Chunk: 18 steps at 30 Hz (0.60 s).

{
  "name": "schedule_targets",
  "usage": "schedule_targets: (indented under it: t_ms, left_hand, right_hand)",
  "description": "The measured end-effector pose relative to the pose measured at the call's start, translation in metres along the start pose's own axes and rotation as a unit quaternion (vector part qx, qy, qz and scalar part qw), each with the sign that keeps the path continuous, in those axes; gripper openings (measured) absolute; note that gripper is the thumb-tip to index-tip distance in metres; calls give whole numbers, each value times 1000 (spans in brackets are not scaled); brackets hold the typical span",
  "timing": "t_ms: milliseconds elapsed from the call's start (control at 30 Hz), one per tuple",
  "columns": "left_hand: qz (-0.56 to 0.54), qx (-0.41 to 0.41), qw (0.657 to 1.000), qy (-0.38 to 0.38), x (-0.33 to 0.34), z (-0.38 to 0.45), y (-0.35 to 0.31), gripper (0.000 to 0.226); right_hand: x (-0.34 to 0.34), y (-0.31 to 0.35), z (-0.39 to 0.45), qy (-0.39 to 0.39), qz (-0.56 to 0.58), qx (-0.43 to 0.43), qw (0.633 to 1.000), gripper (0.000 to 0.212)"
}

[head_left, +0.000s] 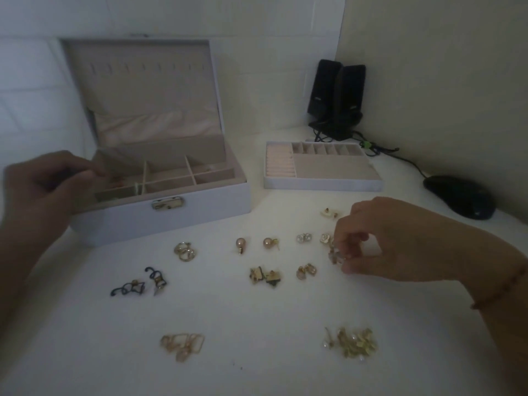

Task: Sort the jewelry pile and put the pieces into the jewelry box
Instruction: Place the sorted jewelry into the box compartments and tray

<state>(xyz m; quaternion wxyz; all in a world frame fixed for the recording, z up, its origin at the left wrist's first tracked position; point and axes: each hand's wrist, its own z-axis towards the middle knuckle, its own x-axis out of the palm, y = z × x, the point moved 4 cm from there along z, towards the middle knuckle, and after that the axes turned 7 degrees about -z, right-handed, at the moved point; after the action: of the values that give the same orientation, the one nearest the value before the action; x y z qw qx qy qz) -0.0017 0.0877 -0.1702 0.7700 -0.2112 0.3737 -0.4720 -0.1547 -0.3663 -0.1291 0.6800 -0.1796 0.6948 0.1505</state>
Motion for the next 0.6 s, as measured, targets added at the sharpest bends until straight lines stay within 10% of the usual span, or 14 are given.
schedule_targets:
  t_ms: [167, 600]
  left_hand:
    - [-31, 41, 999, 13, 16, -11, -63, 37]
    - [-37, 59, 998, 9, 17, -12, -75, 38]
  right_hand:
    - [-5, 24, 8, -111, -31, -59, 992, 29]
    - [2, 24, 12, -119, 86, -79, 986, 35]
